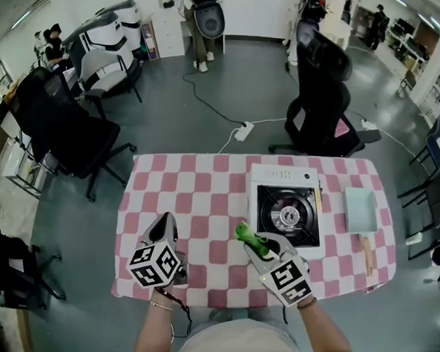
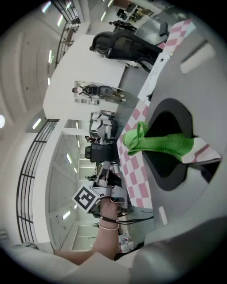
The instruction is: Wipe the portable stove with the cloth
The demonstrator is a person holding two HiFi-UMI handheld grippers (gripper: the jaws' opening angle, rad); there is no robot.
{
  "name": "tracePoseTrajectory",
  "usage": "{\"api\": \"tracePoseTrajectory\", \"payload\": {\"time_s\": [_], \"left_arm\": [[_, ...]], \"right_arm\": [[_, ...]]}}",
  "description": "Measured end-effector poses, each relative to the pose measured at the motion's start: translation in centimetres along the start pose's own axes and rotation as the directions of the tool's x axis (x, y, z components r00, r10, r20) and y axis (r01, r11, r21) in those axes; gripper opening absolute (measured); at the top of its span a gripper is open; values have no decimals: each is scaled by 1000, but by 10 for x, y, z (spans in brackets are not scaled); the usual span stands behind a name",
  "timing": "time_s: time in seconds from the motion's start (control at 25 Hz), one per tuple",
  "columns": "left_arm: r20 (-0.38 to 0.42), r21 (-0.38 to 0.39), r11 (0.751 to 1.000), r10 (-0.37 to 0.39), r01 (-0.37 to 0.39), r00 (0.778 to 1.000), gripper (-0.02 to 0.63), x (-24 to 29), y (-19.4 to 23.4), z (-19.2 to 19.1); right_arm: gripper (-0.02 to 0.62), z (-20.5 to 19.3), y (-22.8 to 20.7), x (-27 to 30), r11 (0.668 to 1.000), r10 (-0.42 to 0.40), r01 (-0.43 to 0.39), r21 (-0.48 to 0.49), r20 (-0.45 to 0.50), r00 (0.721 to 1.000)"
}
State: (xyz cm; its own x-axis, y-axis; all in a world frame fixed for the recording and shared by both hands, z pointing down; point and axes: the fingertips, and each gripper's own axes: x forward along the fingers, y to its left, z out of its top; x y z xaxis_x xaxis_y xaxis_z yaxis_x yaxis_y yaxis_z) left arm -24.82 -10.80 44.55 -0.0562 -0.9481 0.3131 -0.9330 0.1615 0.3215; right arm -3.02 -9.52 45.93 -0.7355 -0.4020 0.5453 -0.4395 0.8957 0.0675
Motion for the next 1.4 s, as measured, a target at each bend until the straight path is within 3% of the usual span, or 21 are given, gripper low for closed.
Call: {"api": "tracePoseTrajectory", "payload": {"time_s": [0.16,0.32,0.4,0.48,0.6,0.68,0.76,0.84,0.92,1.12,1.4], "left_arm": [[90,58,998,-23,18,996,0,0,-40,41],[190,133,991,-59,34,980,0,1,-84,83],[229,180,983,-78,36,970,0,0,-105,99],[256,232,972,-91,30,962,0,0,-124,106],[270,274,962,-94,17,958,0,3,-144,103],[264,264,964,-97,24,960,0,4,-153,96],[262,254,967,-103,35,960,0,3,-161,92],[268,254,966,-115,45,957,0,1,-169,92],[275,255,965,-127,55,953,0,0,-178,93],[278,251,965,-143,72,950,0,-3,-190,90],[260,255,962,-167,100,951,0,-2,-205,81]], "right_arm": [[95,29,-53,-51,990,-121,133,-56,175,977],[95,48,-117,-115,943,-303,332,-30,333,893],[95,49,-150,-151,898,-422,437,53,387,820],[95,44,-182,-188,836,-535,528,146,430,727],[95,26,-218,-240,723,-681,629,285,446,580],[95,11,-232,-269,649,-752,676,350,432,498],[95,-3,-239,-293,591,-798,701,400,415,437],[95,-15,-245,-311,549,-829,712,438,396,395],[95,-25,-248,-324,525,-845,717,459,379,376],[94,-36,-250,-337,500,-862,744,443,340,376],[92,-44,-245,-347,496,-865,734,465,335,373]]}}
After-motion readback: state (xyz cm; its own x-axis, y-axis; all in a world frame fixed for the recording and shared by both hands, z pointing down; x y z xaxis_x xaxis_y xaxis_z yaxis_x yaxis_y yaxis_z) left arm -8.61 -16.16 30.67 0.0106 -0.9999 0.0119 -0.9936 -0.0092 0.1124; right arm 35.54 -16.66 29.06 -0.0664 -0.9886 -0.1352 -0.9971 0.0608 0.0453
